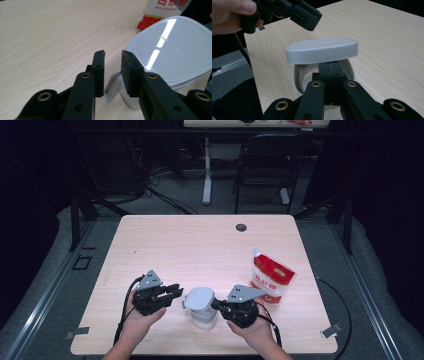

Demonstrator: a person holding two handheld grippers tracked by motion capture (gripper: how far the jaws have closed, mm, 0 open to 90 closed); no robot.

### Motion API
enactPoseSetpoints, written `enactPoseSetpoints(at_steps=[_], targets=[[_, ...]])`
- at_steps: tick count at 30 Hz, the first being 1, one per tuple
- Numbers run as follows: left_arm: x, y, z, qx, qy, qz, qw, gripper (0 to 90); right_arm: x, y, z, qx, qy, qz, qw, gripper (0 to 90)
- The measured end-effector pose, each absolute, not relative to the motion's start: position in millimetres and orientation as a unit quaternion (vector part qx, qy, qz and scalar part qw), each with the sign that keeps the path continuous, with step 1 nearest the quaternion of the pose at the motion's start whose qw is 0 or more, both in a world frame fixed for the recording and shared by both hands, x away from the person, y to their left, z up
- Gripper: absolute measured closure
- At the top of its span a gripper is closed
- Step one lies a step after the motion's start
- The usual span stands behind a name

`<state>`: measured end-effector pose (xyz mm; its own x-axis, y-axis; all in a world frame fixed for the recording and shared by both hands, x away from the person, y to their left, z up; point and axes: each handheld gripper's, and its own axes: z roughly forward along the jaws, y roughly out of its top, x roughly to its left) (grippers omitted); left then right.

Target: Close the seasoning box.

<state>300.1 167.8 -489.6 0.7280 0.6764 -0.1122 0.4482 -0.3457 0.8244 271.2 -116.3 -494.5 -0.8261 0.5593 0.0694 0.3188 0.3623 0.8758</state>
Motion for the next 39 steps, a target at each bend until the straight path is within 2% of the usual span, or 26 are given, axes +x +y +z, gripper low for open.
enactPoseSetpoints(at_steps=[4, 12, 20, 25, 39], targets=[[296.6, 174.7, -493.2, 0.812, 0.343, 0.126, 0.455, 62.3, 271.2, -114.4, -491.9, 0.269, 0.813, 0.502, 0.121, 90.0], [292.6, 196.9, -509.1, 0.788, 0.375, 0.124, 0.472, 53.8, 275.1, -110.2, -481.6, 0.264, 0.814, 0.502, 0.129, 90.0], [294.1, 200.8, -523.6, 0.782, 0.388, 0.111, 0.476, 53.3, 280.0, -103.7, -477.5, 0.259, 0.815, 0.501, 0.134, 90.0], [291.8, 193.2, -526.3, 0.800, 0.362, 0.122, 0.463, 54.6, 282.3, -97.4, -472.3, 0.252, 0.815, 0.504, 0.135, 90.0], [288.7, 180.1, -534.6, 0.811, 0.342, 0.122, 0.459, 57.1, 288.5, -82.8, -463.0, 0.237, 0.819, 0.502, 0.142, 90.0]])
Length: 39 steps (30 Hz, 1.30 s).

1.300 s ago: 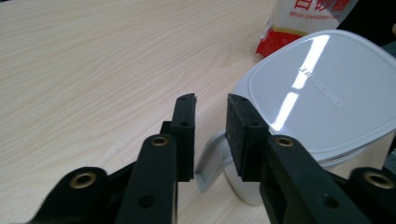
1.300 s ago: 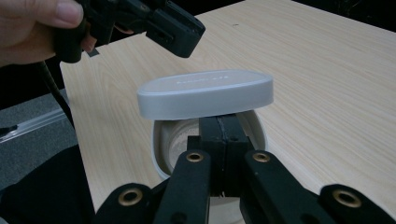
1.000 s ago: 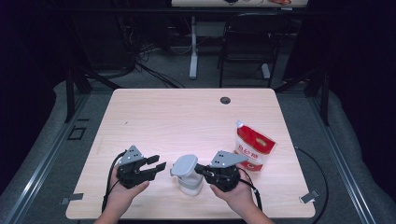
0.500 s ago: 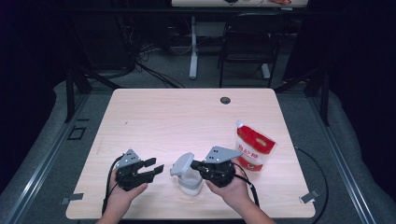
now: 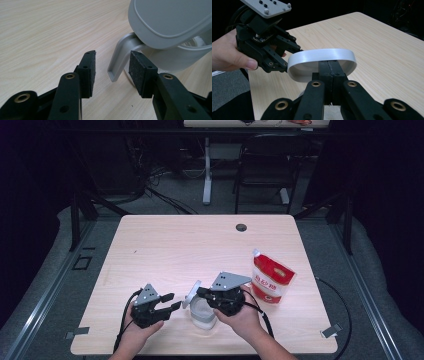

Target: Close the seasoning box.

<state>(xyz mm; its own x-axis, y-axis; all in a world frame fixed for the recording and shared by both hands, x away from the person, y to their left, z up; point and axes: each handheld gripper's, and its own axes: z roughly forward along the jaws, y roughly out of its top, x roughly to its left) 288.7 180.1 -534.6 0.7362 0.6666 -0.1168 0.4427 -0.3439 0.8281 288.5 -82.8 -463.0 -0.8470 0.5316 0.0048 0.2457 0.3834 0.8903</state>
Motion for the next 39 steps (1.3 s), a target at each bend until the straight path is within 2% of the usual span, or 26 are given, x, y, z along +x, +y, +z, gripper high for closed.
enactPoseSetpoints(at_steps=[15, 21, 25, 31, 39], targets=[[287.8, 173.8, -539.9, 0.817, 0.337, 0.114, 0.455, 60.5, 293.9, -69.6, -459.0, 0.232, 0.820, 0.503, 0.141, 90.0], [287.4, 171.6, -541.4, 0.820, 0.332, 0.112, 0.452, 61.6, 291.4, -72.5, -458.8, 0.231, 0.820, 0.502, 0.150, 87.0], [287.5, 169.4, -543.1, 0.821, 0.333, 0.114, 0.450, 62.4, 289.4, -79.9, -456.1, 0.233, 0.815, 0.509, 0.148, 76.9], [287.9, 168.6, -544.4, 0.820, 0.333, 0.114, 0.452, 62.4, 290.1, -95.0, -460.6, 0.251, 0.808, 0.512, 0.150, 57.3], [288.5, 168.0, -544.9, 0.819, 0.335, 0.113, 0.452, 61.2, 287.8, -117.5, -469.8, 0.266, 0.799, 0.521, 0.141, 48.4]])
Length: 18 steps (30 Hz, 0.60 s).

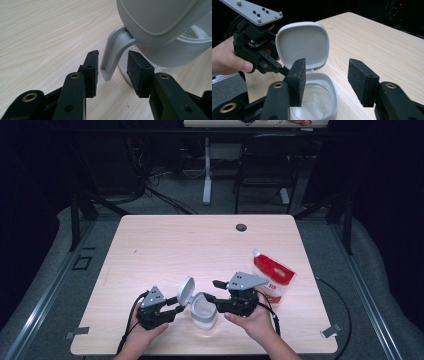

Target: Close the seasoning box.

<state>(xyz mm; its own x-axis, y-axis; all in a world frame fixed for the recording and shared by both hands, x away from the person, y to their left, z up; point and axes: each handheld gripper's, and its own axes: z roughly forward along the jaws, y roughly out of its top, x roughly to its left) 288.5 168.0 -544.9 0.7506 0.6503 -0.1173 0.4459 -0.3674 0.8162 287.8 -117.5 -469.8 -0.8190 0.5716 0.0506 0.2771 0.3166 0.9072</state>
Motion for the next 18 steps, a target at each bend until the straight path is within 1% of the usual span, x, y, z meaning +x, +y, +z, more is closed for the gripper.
enactPoseSetpoints(at_steps=[7, 8, 12, 13, 15, 18], targets=[[288.6, 168.1, -545.8, 0.817, 0.340, 0.117, 0.451, 59.9, 277.1, -131.9, -470.0, 0.271, 0.789, 0.529, 0.157, 43.9], [289.2, 169.1, -545.5, 0.819, 0.337, 0.109, 0.453, 59.9, 277.1, -131.9, -470.0, 0.271, 0.789, 0.529, 0.157, 43.9], [289.4, 170.0, -545.7, 0.818, 0.339, 0.108, 0.452, 58.5, 270.4, -138.1, -470.8, 0.268, 0.790, 0.527, 0.163, 43.9], [289.0, 169.8, -546.1, 0.815, 0.341, 0.108, 0.455, 58.0, 266.0, -142.6, -471.2, 0.259, 0.795, 0.520, 0.173, 47.6], [288.9, 169.9, -546.0, 0.816, 0.339, 0.108, 0.456, 58.0, 263.2, -145.9, -472.3, 0.253, 0.801, 0.509, 0.186, 50.6], [288.7, 169.1, -546.3, 0.818, 0.336, 0.107, 0.455, 58.1, 260.1, -153.9, -474.7, 0.250, 0.810, 0.495, 0.192, 54.5]])
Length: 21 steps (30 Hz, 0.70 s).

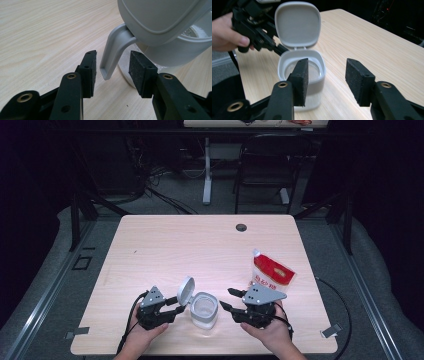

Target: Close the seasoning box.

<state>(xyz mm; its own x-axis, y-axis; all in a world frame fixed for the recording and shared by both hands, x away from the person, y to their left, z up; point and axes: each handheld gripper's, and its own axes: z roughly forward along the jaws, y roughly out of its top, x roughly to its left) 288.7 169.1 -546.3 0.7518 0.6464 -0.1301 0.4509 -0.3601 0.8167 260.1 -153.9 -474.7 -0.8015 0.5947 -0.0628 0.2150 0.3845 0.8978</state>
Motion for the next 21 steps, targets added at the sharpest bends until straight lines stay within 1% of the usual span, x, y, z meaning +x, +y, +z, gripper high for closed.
enactPoseSetpoints(at_steps=[3, 7, 12, 16, 20, 21], targets=[[287.7, 167.7, -546.4, 0.818, 0.338, 0.113, 0.452, 59.1, 256.5, -164.9, -476.7, 0.259, 0.805, 0.494, 0.201, 55.8], [289.8, 166.1, -548.1, 0.822, 0.335, 0.103, 0.449, 61.9, 252.5, -179.9, -478.4, 0.278, 0.798, 0.496, 0.198, 55.8], [290.8, 161.9, -549.6, 0.824, 0.334, 0.104, 0.445, 66.4, 249.9, -196.2, -482.1, 0.299, 0.785, 0.506, 0.196, 54.3], [292.3, 155.1, -551.6, 0.823, 0.339, 0.110, 0.442, 70.3, 247.3, -212.9, -485.4, 0.317, 0.774, 0.508, 0.205, 54.2], [293.8, 151.2, -553.0, 0.825, 0.340, 0.114, 0.438, 71.3, 245.8, -218.8, -488.5, 0.325, 0.773, 0.504, 0.207, 53.9], [294.5, 149.6, -553.2, 0.825, 0.339, 0.122, 0.435, 72.3, 244.8, -221.7, -491.0, 0.330, 0.770, 0.505, 0.207, 53.6]])
